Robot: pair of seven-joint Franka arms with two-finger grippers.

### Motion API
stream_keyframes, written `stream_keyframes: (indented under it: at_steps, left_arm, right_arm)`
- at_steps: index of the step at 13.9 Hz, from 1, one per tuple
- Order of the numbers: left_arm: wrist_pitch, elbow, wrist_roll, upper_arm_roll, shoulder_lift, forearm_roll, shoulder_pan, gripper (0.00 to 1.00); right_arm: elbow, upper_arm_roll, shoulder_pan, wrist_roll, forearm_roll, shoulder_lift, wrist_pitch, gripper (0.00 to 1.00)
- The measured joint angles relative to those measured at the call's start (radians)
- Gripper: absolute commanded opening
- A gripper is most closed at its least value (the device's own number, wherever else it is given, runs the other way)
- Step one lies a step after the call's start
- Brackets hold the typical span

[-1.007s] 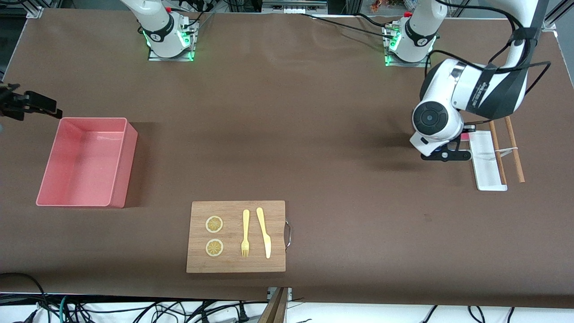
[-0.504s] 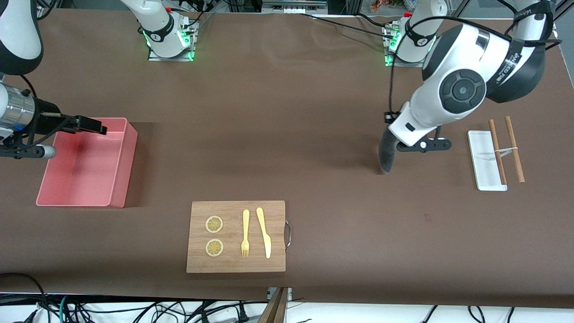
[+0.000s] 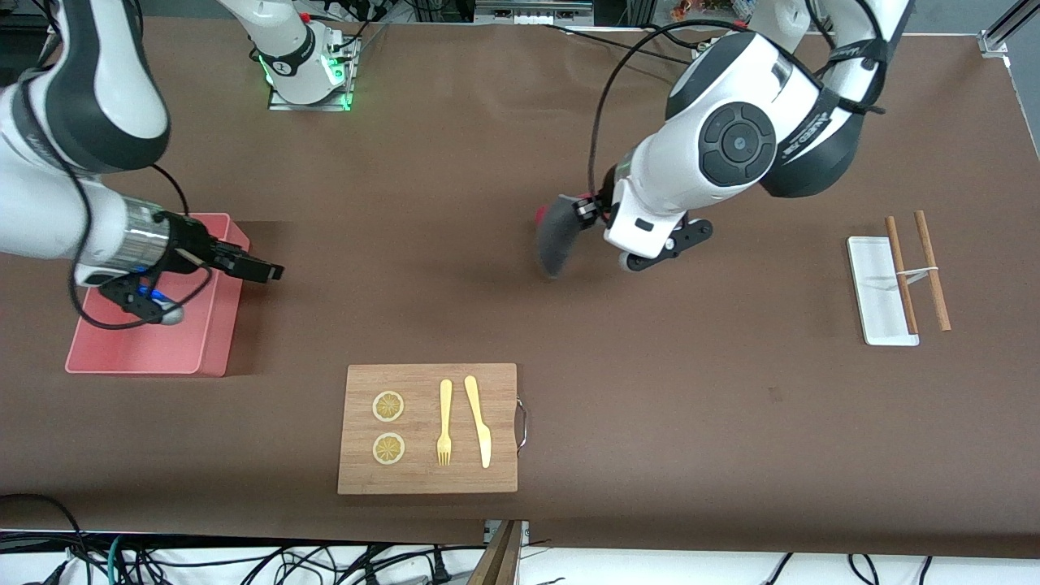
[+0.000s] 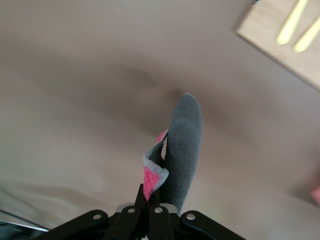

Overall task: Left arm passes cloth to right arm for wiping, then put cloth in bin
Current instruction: 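Lift the cloth off the stand with the left gripper while the right gripper approaches, then grasp the cloth's pink end with the right gripper beside the left gripper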

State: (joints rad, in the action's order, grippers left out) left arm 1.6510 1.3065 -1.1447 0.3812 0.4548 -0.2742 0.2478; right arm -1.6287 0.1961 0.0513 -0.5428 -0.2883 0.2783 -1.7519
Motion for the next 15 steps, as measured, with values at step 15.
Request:
stream_keyframes:
  at_steps: [15]
  left_arm:
    - [0.649, -0.031, -0.479, -0.011, 0.117, -0.339, 0.181, 0.0]
  right_arm:
    - [-0.01, 0.153, -0.103, -0.466, -0.112, 0.184, -0.317, 0.99]
